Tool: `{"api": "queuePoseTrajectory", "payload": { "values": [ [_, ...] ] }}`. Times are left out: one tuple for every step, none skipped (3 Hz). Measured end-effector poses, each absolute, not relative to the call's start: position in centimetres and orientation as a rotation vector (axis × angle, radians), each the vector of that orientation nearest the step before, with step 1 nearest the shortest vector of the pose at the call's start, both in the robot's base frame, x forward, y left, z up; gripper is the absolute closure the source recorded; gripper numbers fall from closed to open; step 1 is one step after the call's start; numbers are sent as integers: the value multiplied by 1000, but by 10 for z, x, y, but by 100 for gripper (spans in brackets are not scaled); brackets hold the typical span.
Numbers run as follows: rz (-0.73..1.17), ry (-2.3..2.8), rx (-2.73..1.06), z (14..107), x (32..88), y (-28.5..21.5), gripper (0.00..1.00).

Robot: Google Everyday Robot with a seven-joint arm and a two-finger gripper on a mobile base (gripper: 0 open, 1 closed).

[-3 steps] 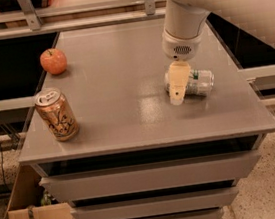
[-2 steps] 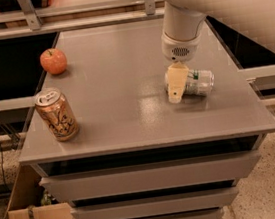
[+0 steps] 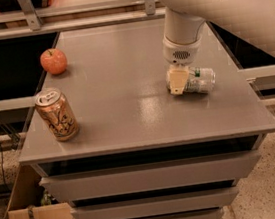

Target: Place 7up can upright

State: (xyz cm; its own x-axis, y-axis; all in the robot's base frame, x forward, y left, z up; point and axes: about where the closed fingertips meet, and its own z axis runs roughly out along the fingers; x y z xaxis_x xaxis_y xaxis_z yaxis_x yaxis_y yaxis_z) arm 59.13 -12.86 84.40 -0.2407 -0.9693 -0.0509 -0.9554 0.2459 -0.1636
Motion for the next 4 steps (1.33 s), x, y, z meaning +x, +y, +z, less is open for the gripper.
{"api": "queuePoseTrajectory", "payload": {
  "values": [
    [-144,2344,-1841,854,592,-127,87],
    [-67,2273,-1803,881,594,-123,100],
    [77,2161,-1727,913,601,-123,100],
    [285,2025,-1601,936,609,-123,100]
  ]
}}
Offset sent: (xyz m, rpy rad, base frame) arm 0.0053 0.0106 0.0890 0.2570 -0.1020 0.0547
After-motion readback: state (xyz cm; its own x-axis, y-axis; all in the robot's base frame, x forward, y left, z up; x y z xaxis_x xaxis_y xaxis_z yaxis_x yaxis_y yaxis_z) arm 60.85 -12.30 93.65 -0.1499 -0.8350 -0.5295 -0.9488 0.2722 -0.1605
